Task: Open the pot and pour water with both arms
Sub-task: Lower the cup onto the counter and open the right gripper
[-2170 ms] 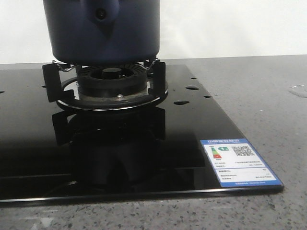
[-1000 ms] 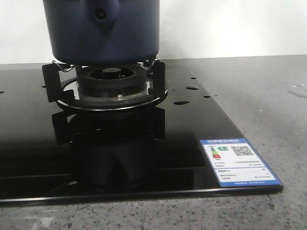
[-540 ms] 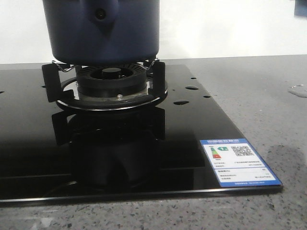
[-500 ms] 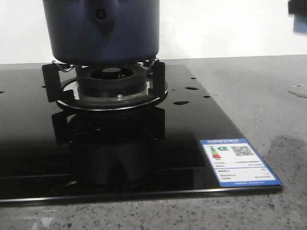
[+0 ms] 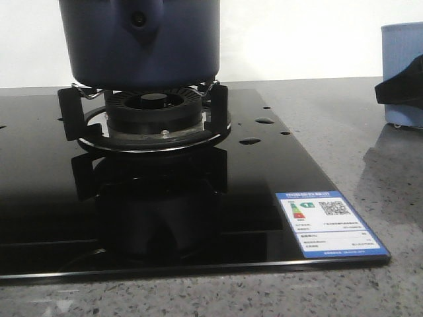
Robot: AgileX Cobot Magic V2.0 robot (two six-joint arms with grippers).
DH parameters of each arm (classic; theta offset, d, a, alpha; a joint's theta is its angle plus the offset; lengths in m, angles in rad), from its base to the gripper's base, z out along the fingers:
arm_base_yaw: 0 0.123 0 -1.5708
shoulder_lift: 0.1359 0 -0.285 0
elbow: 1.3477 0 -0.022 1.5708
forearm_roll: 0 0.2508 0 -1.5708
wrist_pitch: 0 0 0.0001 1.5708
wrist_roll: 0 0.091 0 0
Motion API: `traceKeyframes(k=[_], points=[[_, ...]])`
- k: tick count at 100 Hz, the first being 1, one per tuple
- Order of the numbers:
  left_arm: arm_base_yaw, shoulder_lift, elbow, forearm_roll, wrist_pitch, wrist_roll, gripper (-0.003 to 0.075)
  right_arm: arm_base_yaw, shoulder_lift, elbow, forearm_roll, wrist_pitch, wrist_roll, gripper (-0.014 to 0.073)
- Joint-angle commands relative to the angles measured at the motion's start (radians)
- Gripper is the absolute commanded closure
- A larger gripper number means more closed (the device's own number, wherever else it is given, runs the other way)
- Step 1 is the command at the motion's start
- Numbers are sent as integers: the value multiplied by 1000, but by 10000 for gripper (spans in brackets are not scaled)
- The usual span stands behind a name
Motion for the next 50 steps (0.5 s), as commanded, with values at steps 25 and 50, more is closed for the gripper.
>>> traceKeyframes(k=[25, 50], points=[[3, -25, -42, -2, -114, -4, 364, -4, 8, -22, 74, -79, -35, 307], [3, -25, -42, -2, -114, -4, 364, -4, 8, -22, 86, -95, -35, 86]])
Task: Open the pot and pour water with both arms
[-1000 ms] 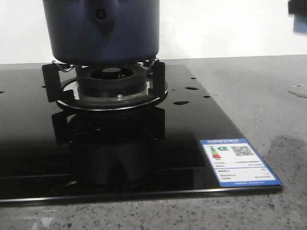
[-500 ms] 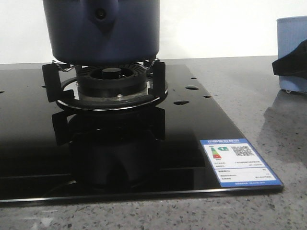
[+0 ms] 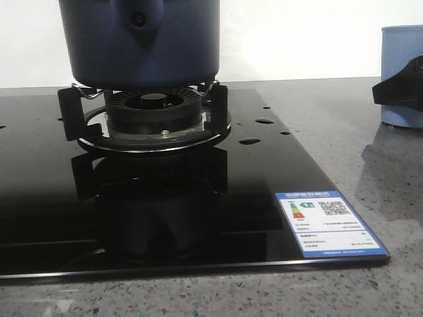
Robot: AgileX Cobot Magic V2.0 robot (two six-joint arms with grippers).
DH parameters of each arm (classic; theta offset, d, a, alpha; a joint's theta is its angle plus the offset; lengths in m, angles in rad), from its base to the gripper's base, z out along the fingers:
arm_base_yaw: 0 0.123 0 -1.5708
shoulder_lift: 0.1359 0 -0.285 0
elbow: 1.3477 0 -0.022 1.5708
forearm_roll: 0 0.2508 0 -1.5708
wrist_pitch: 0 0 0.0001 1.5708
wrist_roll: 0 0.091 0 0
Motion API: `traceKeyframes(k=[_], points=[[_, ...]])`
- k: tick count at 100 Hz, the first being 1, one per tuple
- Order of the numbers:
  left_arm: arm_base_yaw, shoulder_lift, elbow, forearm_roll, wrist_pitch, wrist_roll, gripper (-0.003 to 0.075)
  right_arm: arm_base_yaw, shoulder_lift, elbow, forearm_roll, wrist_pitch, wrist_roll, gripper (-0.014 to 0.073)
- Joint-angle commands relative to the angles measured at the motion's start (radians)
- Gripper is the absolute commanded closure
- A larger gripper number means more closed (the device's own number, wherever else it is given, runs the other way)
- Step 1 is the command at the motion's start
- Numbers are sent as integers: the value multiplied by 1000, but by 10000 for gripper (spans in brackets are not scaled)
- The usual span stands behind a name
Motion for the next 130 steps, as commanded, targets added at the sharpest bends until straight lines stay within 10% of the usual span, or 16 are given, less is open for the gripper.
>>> traceKeyframes(k=[1, 13, 130], points=[[3, -25, -42, -2, -114, -4, 364, -4, -25, -22, 29, -67, -11, 75], [3, -25, -42, -2, -114, -4, 364, -4, -36, -22, 29, -63, -10, -41], [-157, 121, -42, -2, -141, -4, 363, -4, -690, 273, 29, 209, 156, -38]])
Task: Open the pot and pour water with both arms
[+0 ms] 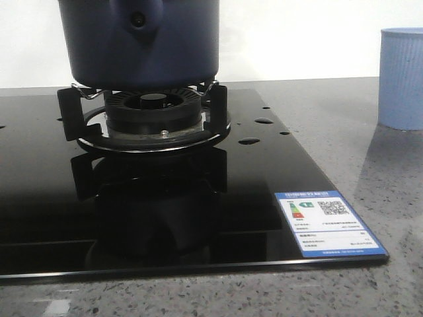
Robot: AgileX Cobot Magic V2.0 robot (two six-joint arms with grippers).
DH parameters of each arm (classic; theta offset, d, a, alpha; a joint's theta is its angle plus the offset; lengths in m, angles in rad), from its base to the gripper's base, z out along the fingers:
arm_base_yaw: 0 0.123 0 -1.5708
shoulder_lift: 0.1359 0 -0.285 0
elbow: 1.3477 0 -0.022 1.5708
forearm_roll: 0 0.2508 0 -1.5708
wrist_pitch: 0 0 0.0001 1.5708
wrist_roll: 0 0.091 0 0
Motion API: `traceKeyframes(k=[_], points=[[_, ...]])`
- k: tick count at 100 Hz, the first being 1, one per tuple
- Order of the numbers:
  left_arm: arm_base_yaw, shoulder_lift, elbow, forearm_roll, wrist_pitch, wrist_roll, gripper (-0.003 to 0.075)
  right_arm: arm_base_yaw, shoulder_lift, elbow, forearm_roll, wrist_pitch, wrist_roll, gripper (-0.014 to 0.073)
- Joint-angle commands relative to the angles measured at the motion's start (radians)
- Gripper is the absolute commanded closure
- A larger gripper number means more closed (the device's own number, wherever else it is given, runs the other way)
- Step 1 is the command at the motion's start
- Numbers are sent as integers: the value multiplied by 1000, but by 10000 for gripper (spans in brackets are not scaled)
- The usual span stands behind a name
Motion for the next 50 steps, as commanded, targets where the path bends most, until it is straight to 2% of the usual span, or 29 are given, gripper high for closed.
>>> traceKeyframes(k=[1, 50], points=[[-25, -10, -42, -2, -130, -4, 363, -4, -46, -20, 27, -17, 5, -38], [-45, 43, -42, -2, -138, -4, 363, -4, -80, -15, 27, 15, 23, -38]])
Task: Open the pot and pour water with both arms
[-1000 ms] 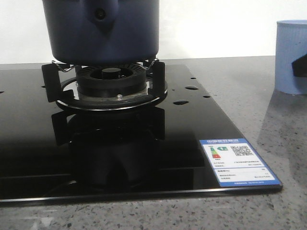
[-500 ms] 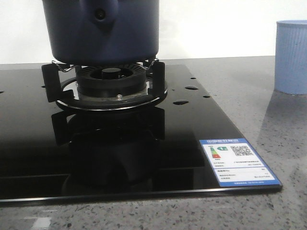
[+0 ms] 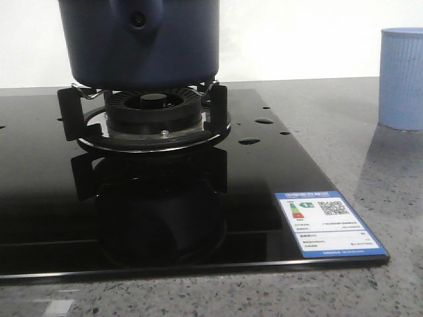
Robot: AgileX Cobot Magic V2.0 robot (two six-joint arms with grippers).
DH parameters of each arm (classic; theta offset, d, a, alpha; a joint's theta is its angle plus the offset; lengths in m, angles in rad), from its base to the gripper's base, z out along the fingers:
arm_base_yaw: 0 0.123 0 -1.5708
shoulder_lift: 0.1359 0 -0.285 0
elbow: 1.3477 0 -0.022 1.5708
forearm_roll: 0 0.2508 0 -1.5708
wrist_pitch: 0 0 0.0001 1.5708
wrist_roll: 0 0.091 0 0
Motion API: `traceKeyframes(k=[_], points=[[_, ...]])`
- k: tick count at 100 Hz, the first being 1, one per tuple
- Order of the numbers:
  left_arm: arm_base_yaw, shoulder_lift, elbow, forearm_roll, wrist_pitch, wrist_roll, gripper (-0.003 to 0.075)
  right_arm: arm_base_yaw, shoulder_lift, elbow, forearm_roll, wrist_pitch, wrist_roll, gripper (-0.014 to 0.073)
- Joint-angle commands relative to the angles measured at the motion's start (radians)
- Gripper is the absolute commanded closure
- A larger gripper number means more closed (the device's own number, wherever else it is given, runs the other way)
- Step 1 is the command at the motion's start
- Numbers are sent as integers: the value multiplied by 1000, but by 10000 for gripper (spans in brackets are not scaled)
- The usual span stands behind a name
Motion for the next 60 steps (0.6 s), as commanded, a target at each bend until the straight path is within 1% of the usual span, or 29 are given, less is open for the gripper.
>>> traceKeyframes(k=[1, 37, 60], points=[[-7, -39, -42, -2, -116, -4, 363, -4, -9, -24, 26, -43, 3, -38], [-7, -36, -42, 4, -84, 1, 363, -4, -9, -24, 26, -43, 9, -38], [16, -36, -42, 9, -53, 3, 363, -4, -9, -24, 26, -43, 9, -38]])
